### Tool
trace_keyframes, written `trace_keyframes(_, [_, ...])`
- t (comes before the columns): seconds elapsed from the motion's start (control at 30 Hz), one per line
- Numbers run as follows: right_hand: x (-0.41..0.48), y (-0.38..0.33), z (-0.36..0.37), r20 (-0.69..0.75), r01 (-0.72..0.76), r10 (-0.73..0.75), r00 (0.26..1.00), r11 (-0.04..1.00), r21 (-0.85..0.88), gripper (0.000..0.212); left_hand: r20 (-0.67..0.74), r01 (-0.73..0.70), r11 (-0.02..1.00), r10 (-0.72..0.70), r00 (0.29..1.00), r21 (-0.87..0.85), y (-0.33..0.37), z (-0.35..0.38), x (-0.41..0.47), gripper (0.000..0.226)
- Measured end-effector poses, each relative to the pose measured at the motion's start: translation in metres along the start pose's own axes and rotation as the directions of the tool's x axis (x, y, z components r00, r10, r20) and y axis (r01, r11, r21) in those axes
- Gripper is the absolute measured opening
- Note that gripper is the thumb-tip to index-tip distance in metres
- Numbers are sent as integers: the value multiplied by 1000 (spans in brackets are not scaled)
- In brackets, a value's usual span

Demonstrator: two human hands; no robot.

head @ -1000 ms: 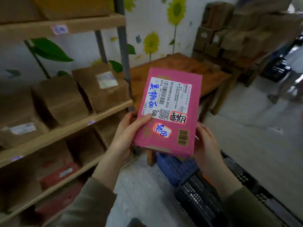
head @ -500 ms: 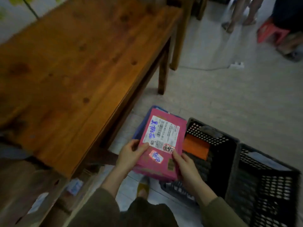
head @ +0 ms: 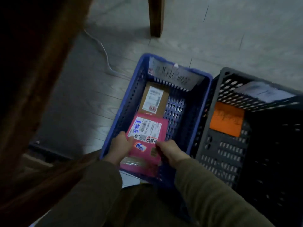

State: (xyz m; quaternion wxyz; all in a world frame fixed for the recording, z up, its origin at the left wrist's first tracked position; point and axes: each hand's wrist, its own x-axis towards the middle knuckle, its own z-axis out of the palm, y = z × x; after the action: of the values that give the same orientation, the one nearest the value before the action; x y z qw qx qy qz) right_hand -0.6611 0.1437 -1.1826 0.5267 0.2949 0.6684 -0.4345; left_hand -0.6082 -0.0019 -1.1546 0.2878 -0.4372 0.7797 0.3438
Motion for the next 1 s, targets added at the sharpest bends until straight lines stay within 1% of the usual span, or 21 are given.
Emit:
trace_keyframes(0.1, [60, 20, 14, -28, -35, 35, 999, 999, 27, 18, -21, -13, 999, 14, 1000, 31, -15, 30, 39, 32])
trace_keyframes(0.23, [105, 38, 29, -72, -36, 39, 997, 998, 49, 15, -46, -20, 999, 22, 999, 42, -28, 52, 78, 28])
trace_keyframes(0.33, [116, 46, 40, -127, 2, 12, 992, 994, 105, 10, -53, -13, 999, 15, 998, 39, -34, 56, 93, 26])
trace_keyframes(0.43, [110, 52, 46, -145, 21, 1, 989, 988, 154, 19, -42, -16, 999, 18, 999, 37, -36, 57, 94, 28])
trace_keyframes(0.5, [108, 54, 47, -159, 46, -22, 987, 988, 149, 22, -49, -15, 1000, 16, 999, 24, -35, 57, 92, 27])
trace_keyframes(0.6, [109, 52, 49, -183, 83, -64, 981, 991, 101, 19, -82, -6, 1000, 4, 997, -21, -33, 58, 91, 23])
trace_keyframes(0.7, [115, 46, 50, -161, 79, -63, 985, 992, 99, 21, -107, 19, 999, -22, 994, -30, -34, 60, 93, 23])
trace_keyframes(0.77, [120, 45, 53, -140, 46, -31, 990, 994, 103, 21, -101, 63, 998, -63, 993, -2, -36, 64, 96, 24])
trace_keyframes(0.83, [127, 48, 58, -116, 17, -9, 993, 998, 67, 23, -81, 100, 995, -97, 992, 31, -39, 68, 100, 24])
trace_keyframes(1.0, [140, 56, 64, -115, 14, -22, 993, 998, -68, 29, -46, 76, 988, -70, 996, 135, -47, 74, 105, 25])
